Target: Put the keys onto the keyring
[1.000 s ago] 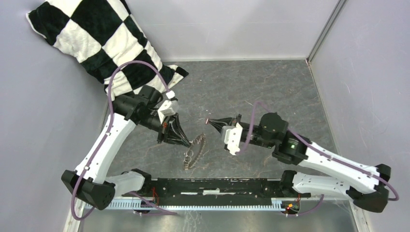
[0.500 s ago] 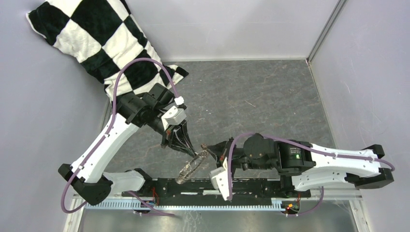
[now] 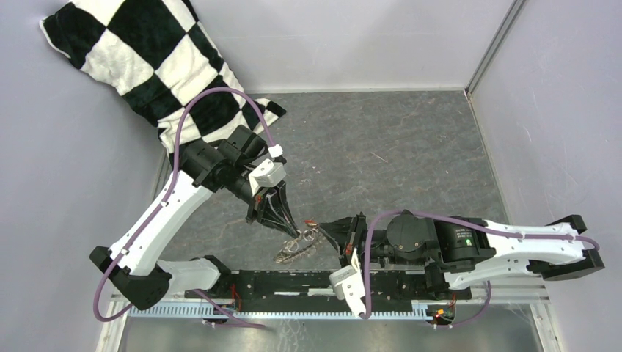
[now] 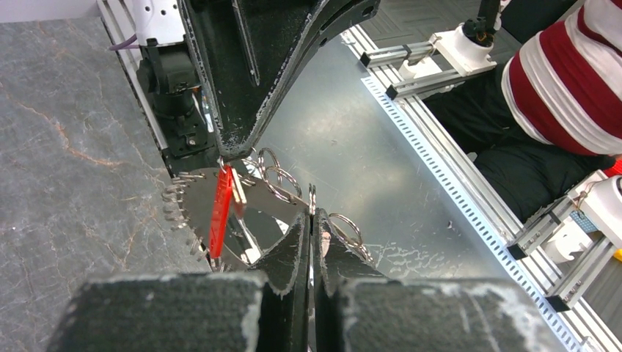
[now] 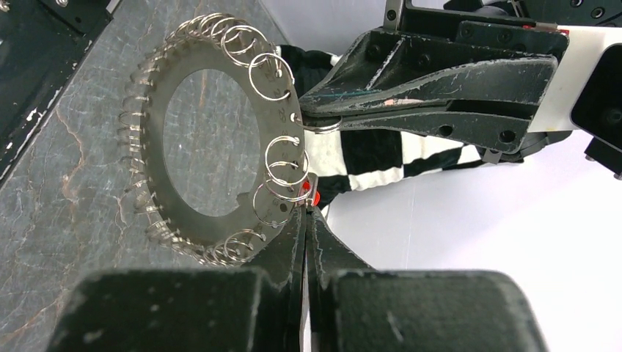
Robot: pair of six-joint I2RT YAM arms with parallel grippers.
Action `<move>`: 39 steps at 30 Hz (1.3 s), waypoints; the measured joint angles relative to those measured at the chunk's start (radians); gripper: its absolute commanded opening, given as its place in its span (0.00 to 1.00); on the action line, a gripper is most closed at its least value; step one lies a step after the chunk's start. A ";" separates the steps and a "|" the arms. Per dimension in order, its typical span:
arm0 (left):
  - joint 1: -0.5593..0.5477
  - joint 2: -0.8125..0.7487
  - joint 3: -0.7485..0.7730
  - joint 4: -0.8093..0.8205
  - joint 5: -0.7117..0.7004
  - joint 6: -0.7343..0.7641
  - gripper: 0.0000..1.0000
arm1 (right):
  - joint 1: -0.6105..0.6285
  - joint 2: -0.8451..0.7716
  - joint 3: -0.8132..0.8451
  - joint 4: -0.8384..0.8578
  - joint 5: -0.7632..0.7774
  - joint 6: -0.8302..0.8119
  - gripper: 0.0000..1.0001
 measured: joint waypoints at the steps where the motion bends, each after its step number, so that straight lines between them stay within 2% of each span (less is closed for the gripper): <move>1: 0.000 0.000 0.000 0.000 -0.001 0.000 0.02 | 0.001 -0.001 -0.004 0.006 0.001 -0.005 0.01; 13: 0.000 0.000 0.000 0.001 -0.003 -0.006 0.02 | 0.006 -0.022 -0.053 0.094 0.109 -0.086 0.01; 28: 0.000 0.000 0.000 0.064 0.006 -0.075 0.02 | 0.007 -0.020 -0.053 0.096 -0.016 -0.103 0.01; 39: 0.001 0.007 -0.002 0.114 0.032 -0.124 0.02 | 0.011 -0.019 -0.063 0.116 -0.035 -0.104 0.01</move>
